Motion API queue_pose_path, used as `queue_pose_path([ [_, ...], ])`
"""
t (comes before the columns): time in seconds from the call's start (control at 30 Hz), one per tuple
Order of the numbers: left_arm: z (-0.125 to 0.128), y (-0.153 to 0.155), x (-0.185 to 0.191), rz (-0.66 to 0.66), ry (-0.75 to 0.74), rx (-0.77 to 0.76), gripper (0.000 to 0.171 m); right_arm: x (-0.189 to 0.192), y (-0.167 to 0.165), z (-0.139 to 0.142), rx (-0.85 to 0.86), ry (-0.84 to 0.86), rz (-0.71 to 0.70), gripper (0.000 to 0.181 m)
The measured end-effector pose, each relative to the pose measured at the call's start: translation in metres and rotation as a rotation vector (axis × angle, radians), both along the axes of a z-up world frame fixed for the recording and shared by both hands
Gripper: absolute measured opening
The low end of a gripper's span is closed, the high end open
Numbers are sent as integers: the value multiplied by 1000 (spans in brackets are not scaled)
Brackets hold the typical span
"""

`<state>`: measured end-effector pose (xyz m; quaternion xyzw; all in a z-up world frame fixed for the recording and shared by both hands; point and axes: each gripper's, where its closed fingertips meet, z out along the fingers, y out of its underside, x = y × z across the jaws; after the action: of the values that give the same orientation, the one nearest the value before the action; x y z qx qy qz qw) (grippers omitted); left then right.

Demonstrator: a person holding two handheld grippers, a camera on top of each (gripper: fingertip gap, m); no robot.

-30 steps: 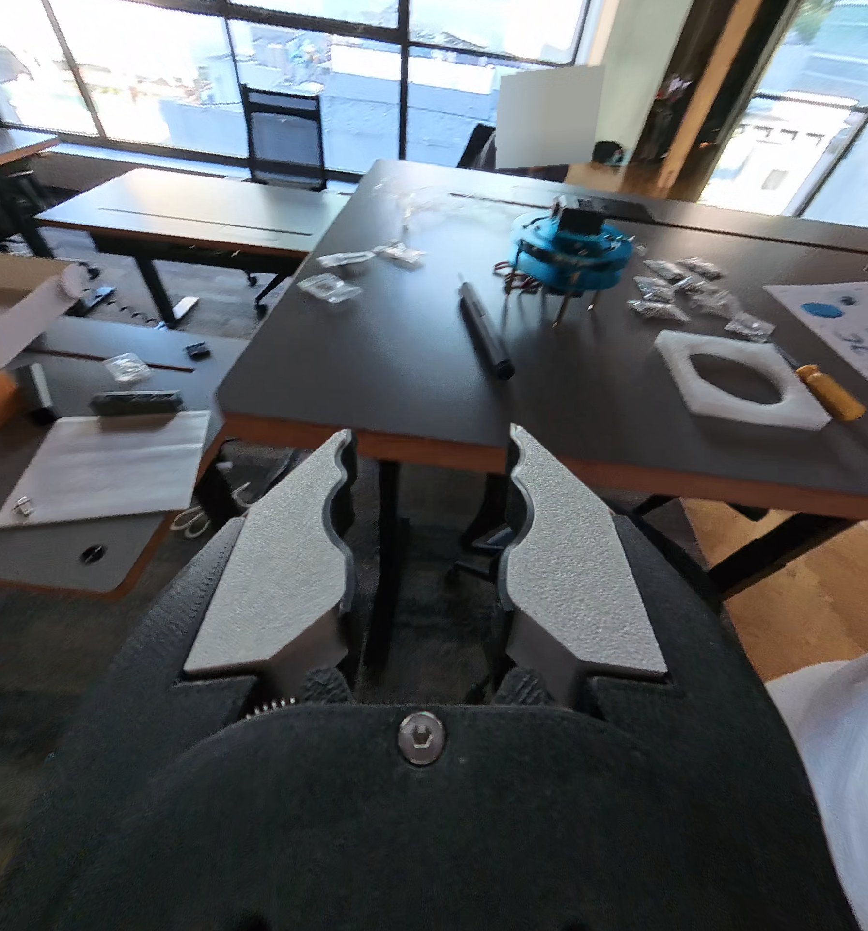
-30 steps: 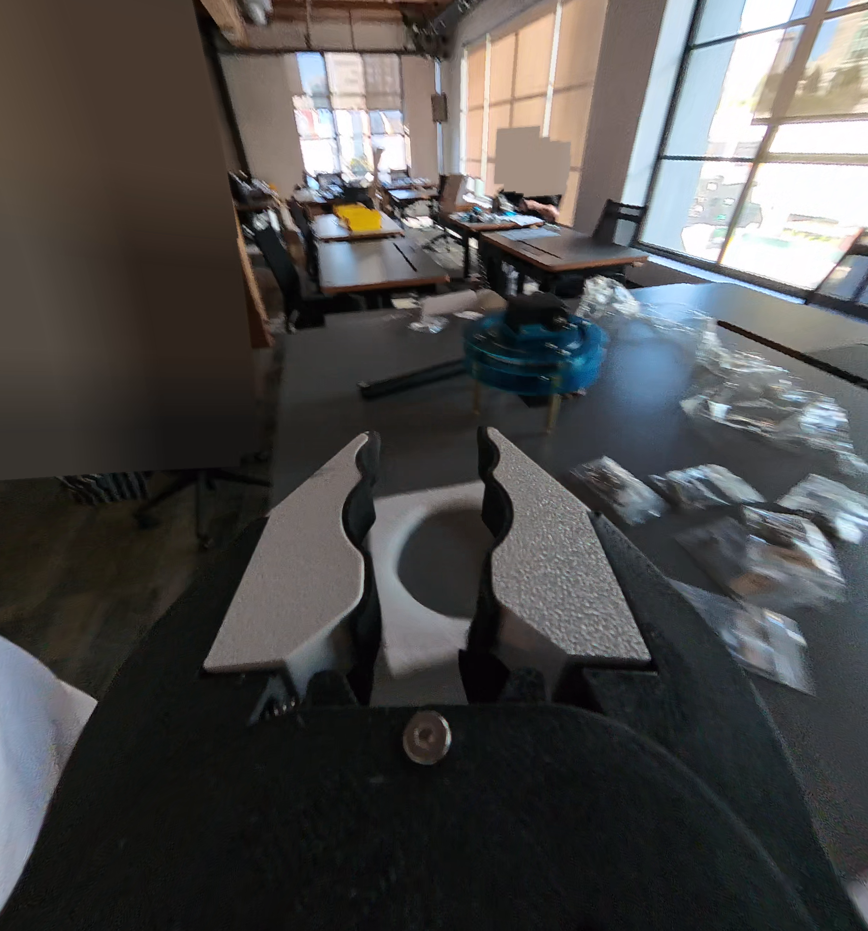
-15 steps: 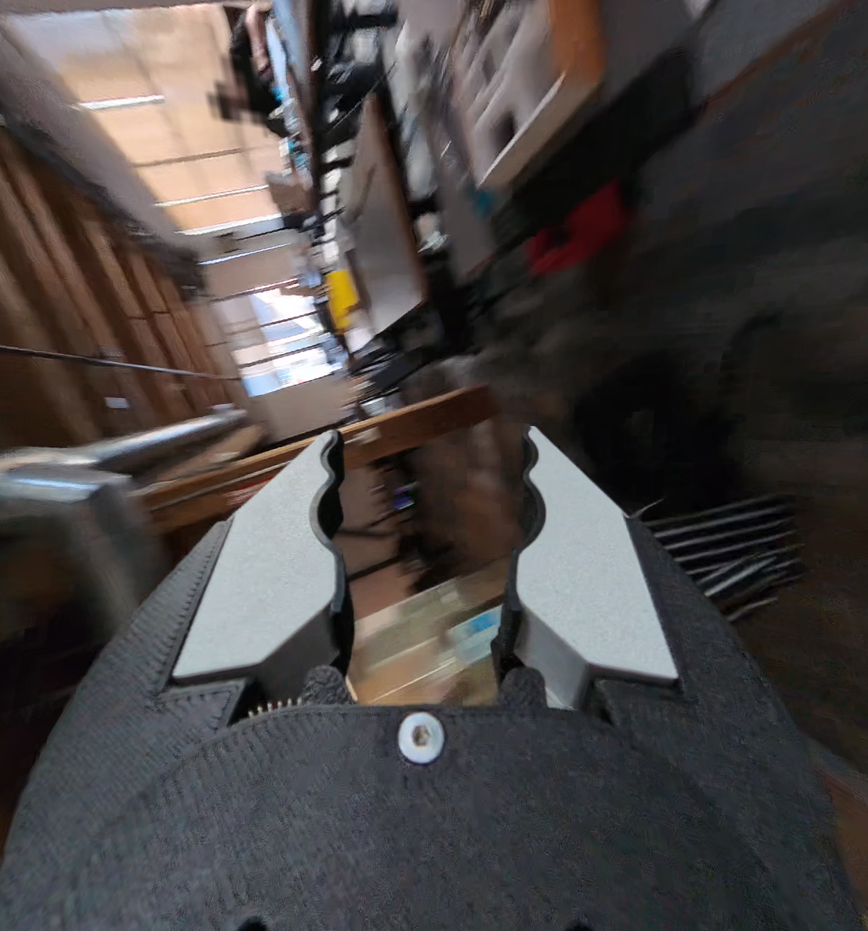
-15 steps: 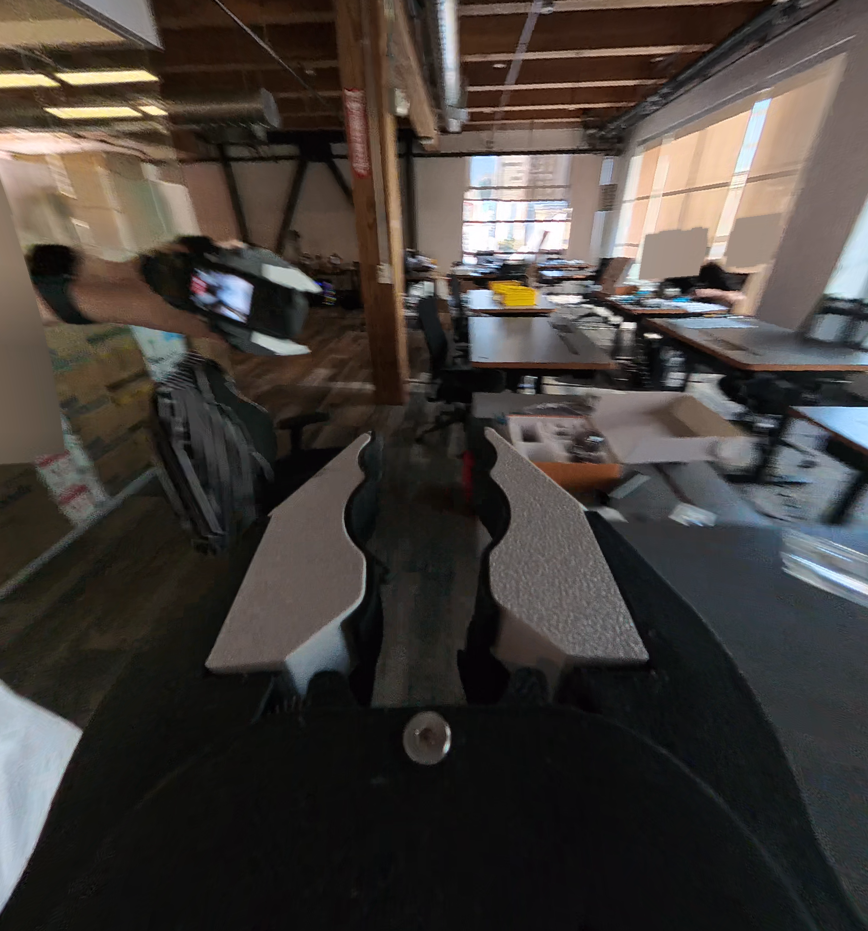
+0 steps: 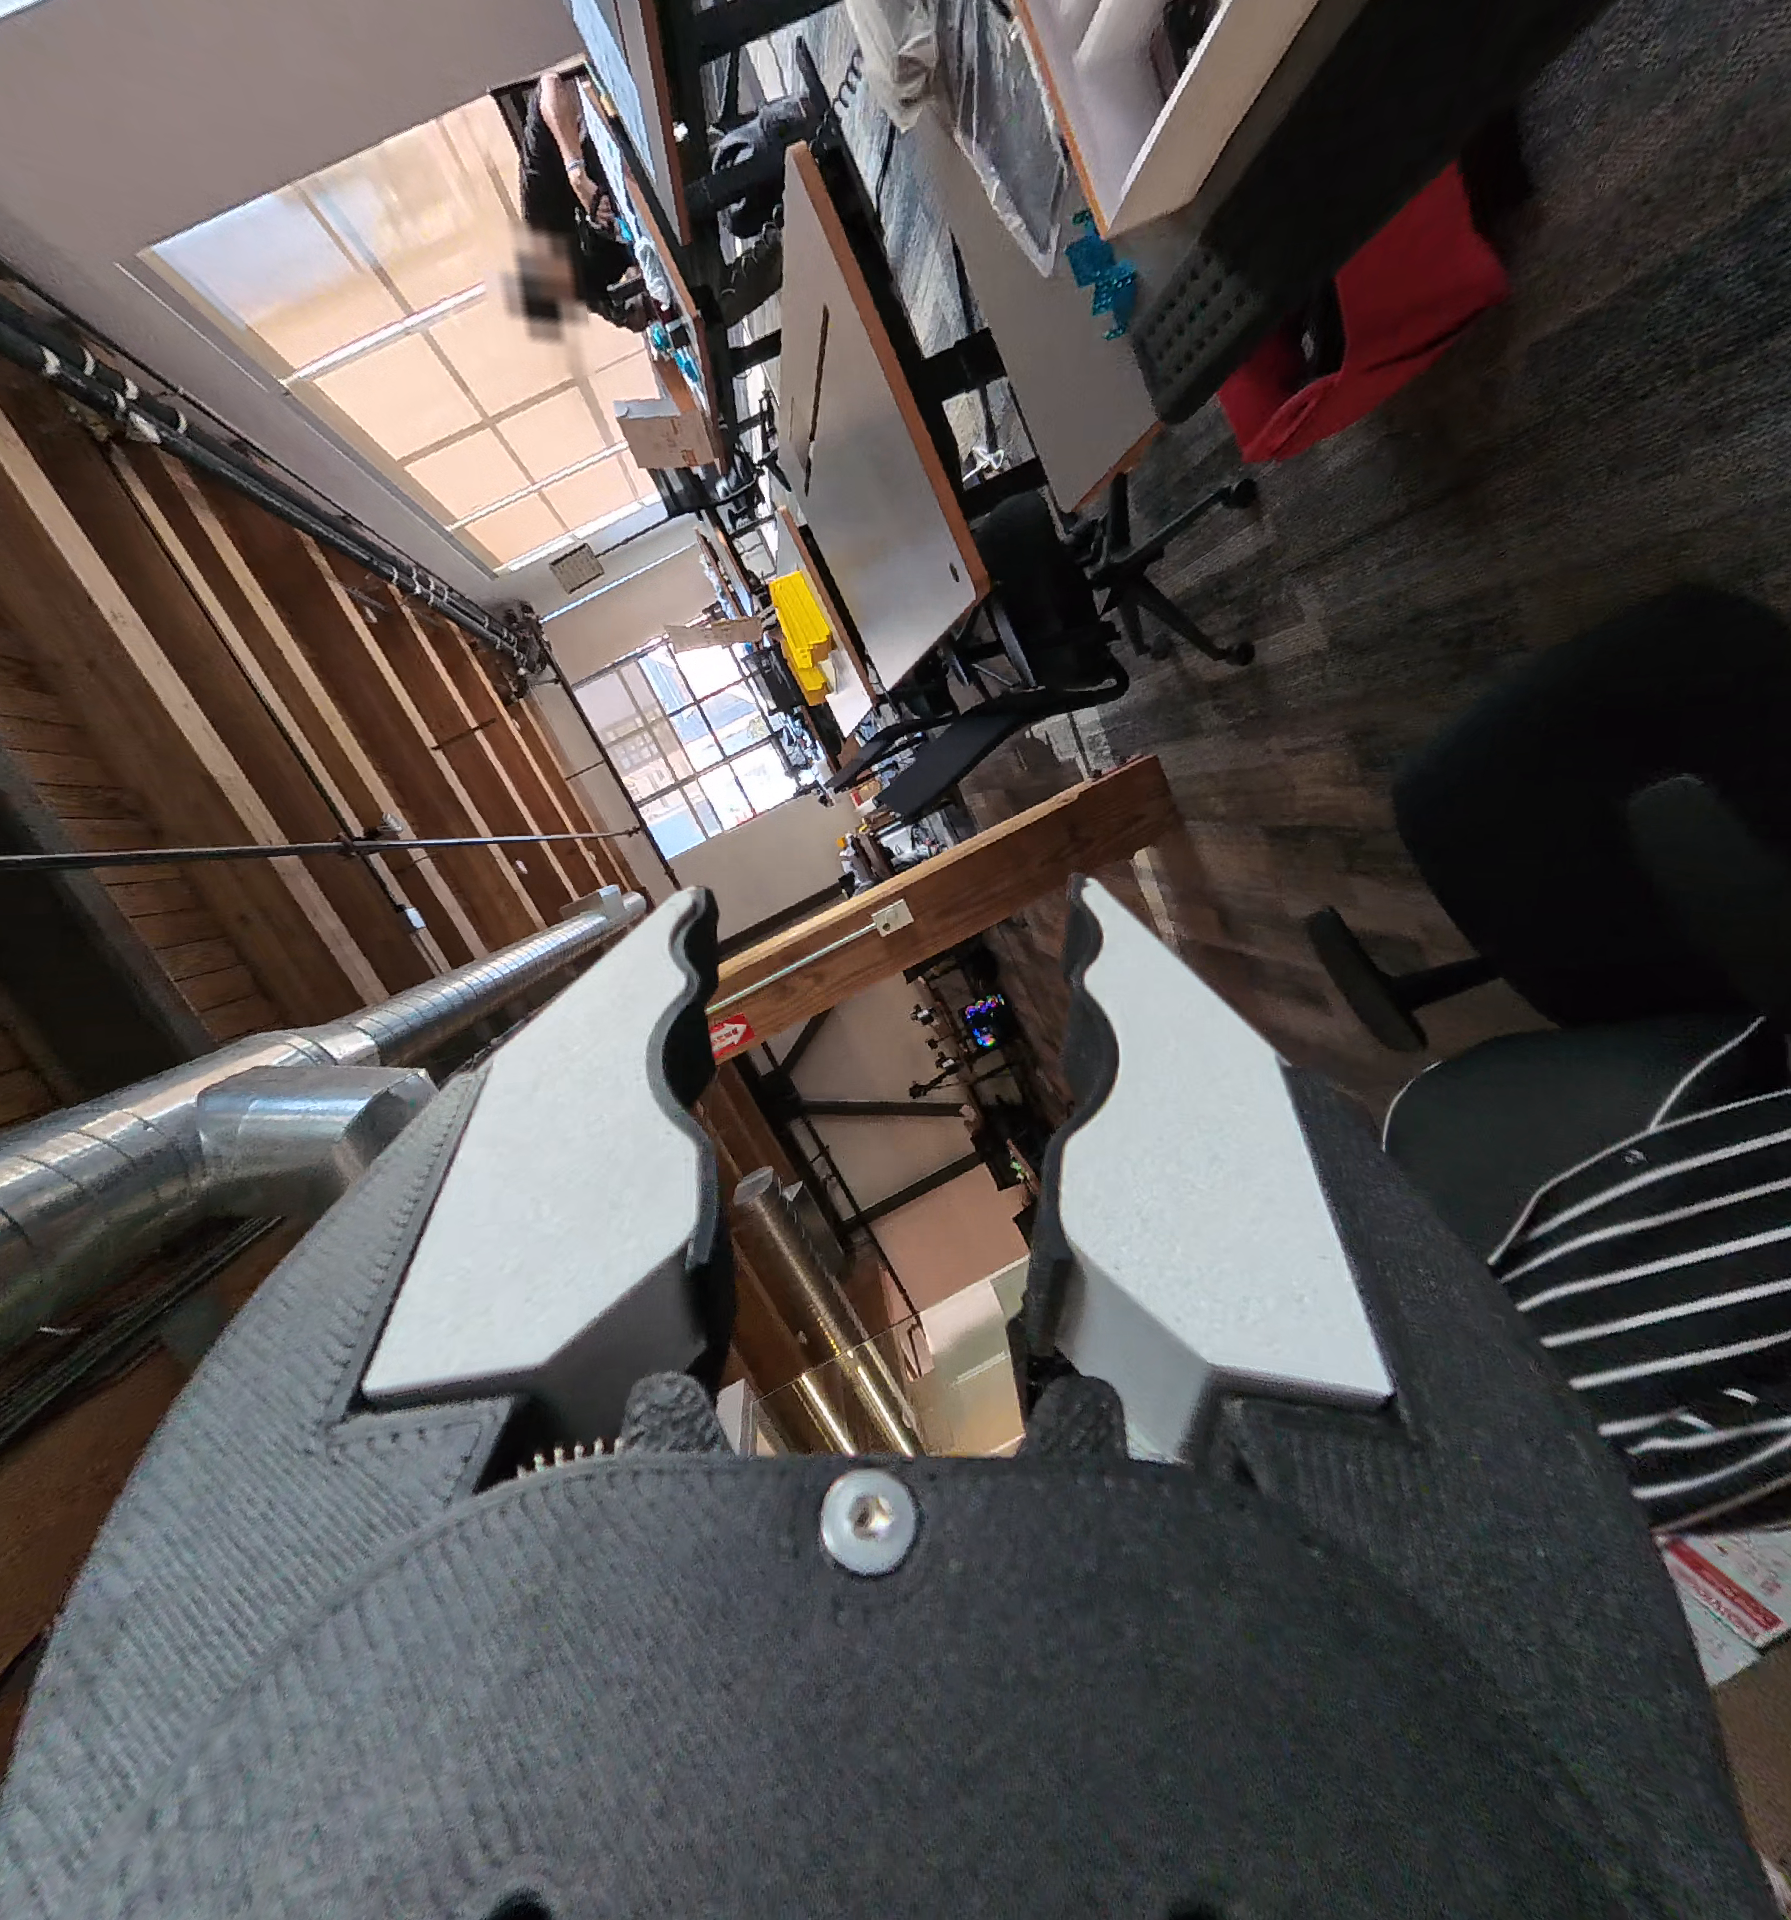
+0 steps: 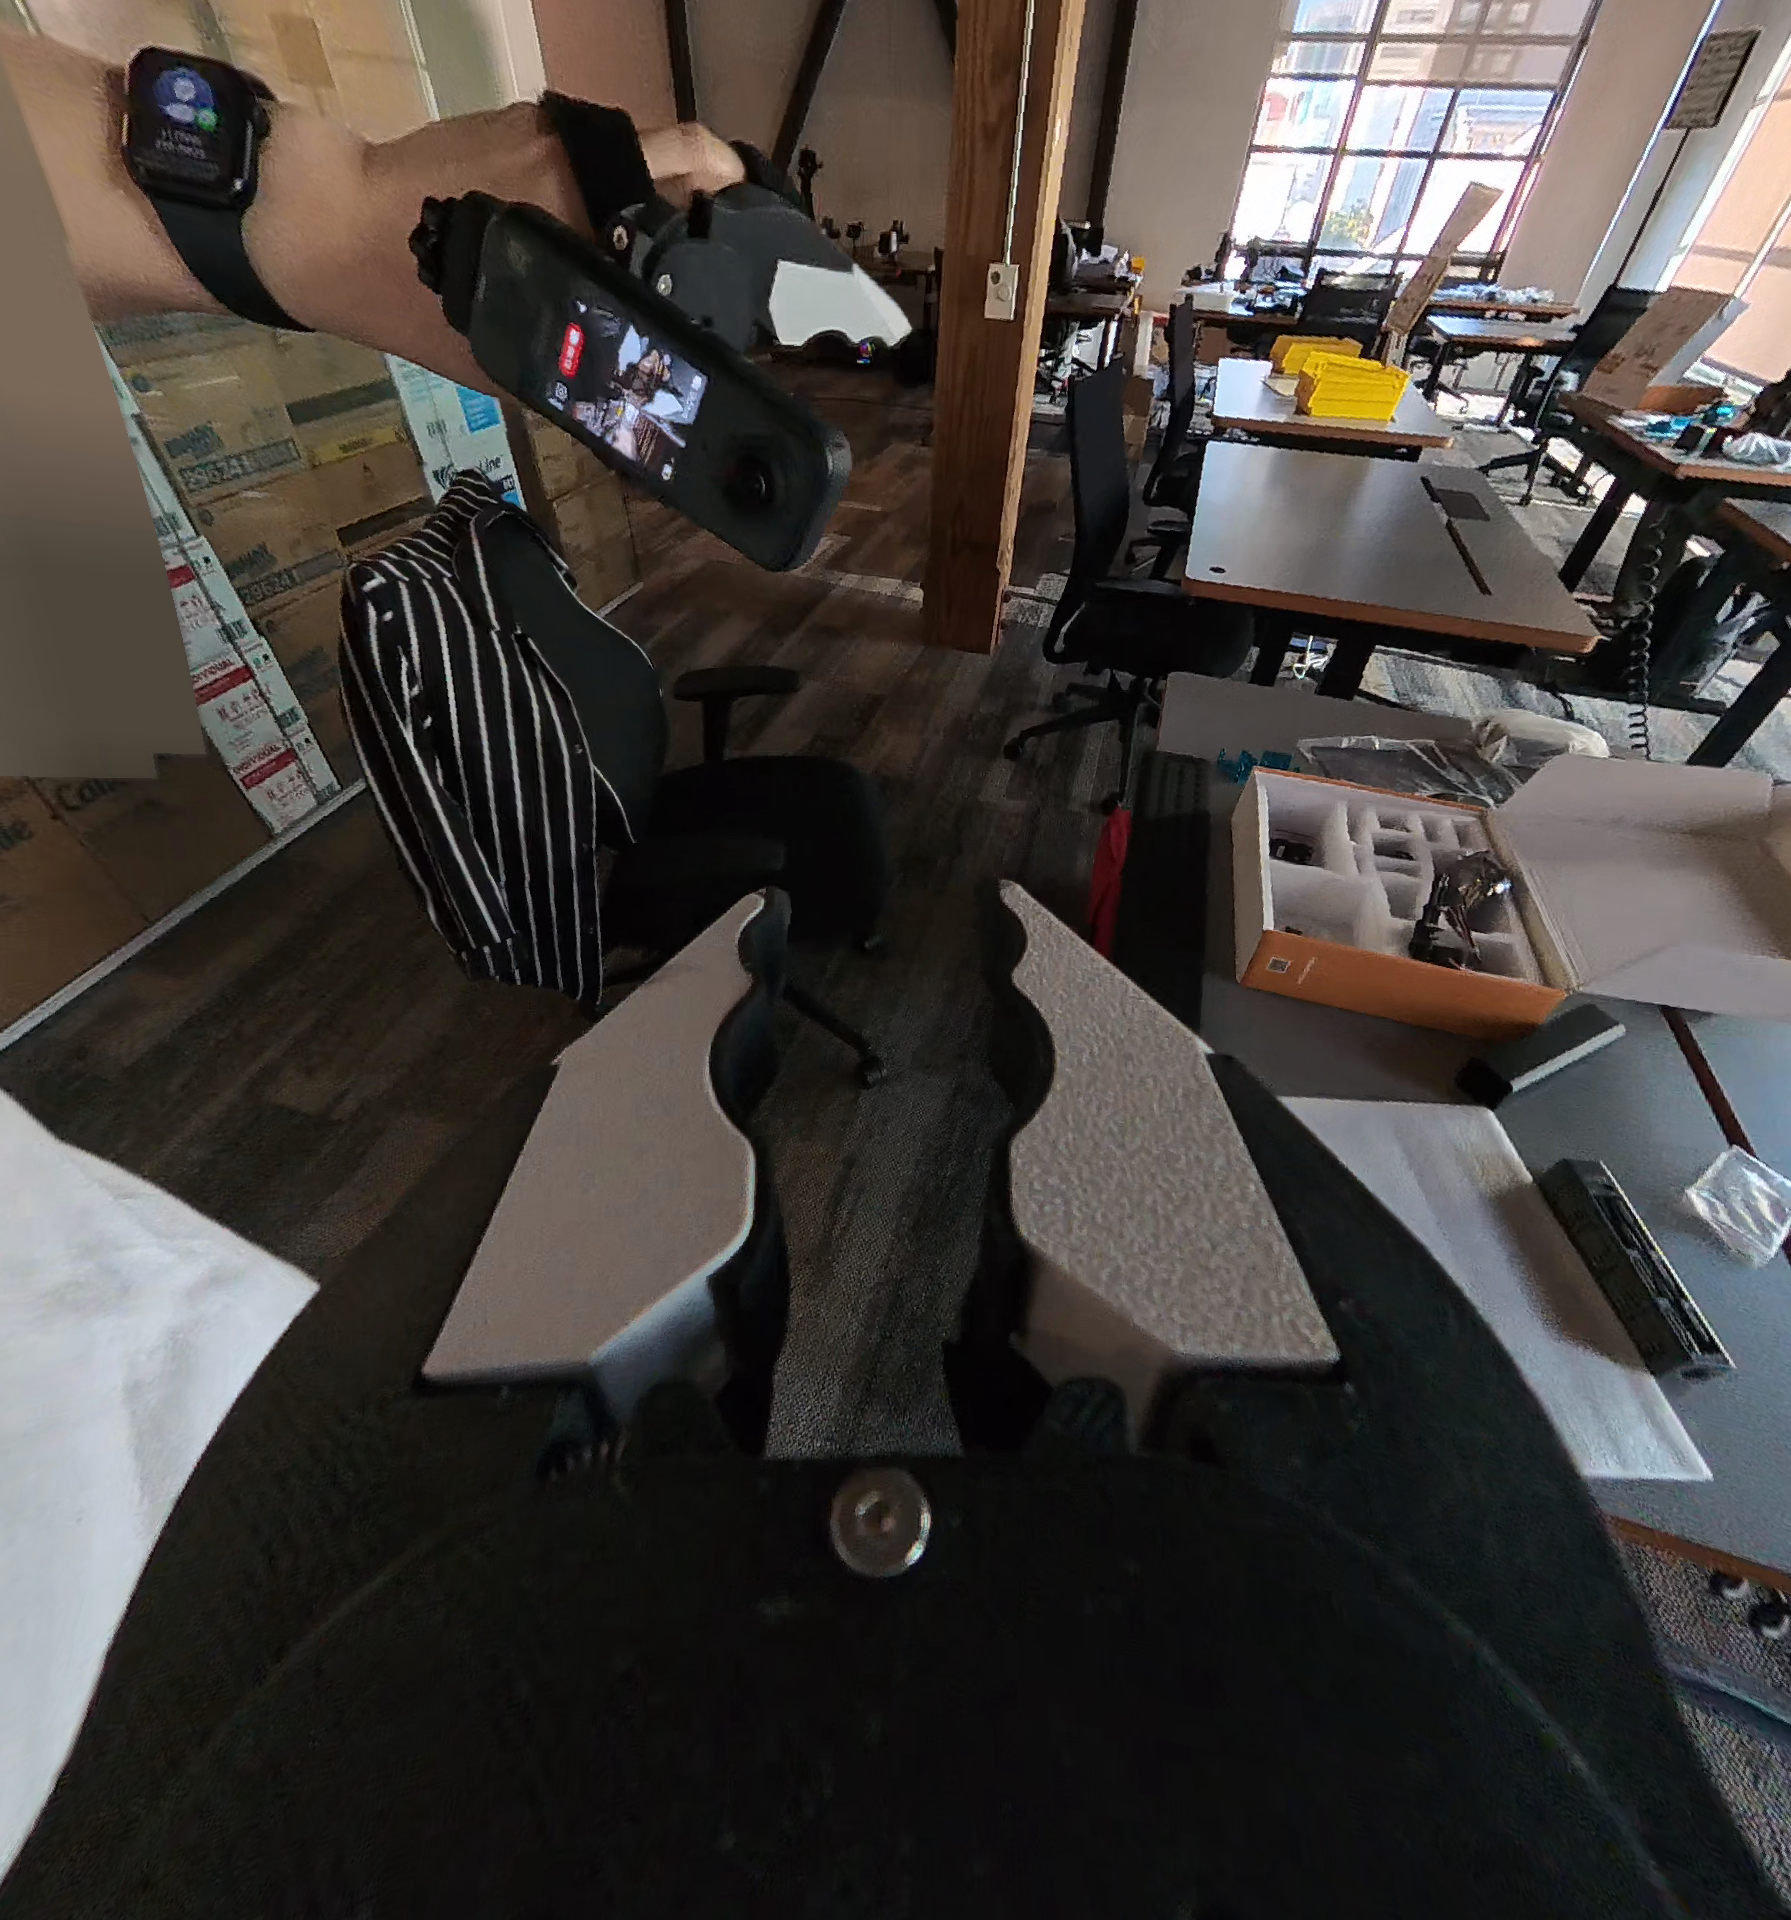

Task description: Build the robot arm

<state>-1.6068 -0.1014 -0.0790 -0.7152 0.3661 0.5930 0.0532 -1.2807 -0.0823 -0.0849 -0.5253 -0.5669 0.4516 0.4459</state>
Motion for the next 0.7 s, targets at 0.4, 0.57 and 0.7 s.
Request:
queue_pose_path([
  [0.4, -13, 91, -134, -44, 6, -80, 66, -145, 95, -28, -98, -57, -72, 37],
  [0.57, -14, 131, -203, -149, 61, -94, 66, -209, 137, -31, -104, -7, -209, 37],
  [0.7, -10, 154, -257, -222, 68, -96, 67, -259, 159, -34, -131, 32, -354, 37],
])
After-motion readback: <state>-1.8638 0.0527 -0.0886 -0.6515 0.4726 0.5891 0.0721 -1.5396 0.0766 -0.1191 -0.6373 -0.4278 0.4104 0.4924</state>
